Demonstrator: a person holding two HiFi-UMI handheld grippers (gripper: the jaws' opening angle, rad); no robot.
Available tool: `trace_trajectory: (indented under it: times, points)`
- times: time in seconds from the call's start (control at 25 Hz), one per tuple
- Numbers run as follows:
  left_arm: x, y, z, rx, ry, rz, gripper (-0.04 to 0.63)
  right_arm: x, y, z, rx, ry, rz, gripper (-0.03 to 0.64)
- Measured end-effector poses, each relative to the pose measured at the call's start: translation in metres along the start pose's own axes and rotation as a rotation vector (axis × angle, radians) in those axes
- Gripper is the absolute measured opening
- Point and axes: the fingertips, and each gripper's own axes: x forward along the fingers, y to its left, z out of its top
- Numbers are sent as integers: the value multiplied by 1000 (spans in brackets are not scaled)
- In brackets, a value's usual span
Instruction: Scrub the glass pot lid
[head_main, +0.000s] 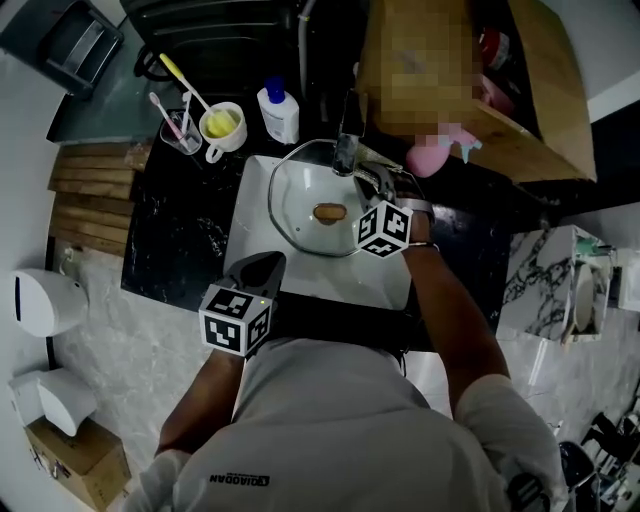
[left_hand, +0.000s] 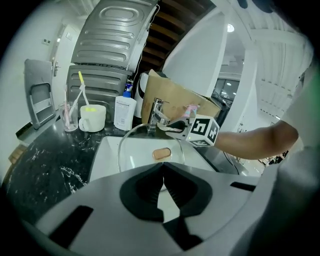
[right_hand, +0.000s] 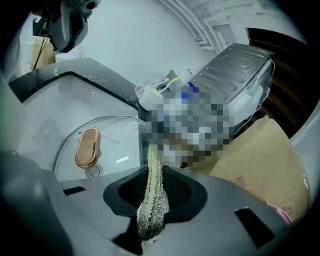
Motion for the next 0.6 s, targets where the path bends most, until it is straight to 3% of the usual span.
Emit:
trace_trajectory:
  times: [0.6]
  points:
    - [-7,3,-16,-6,35,38,15,17,18,14,43,-103,109,115]
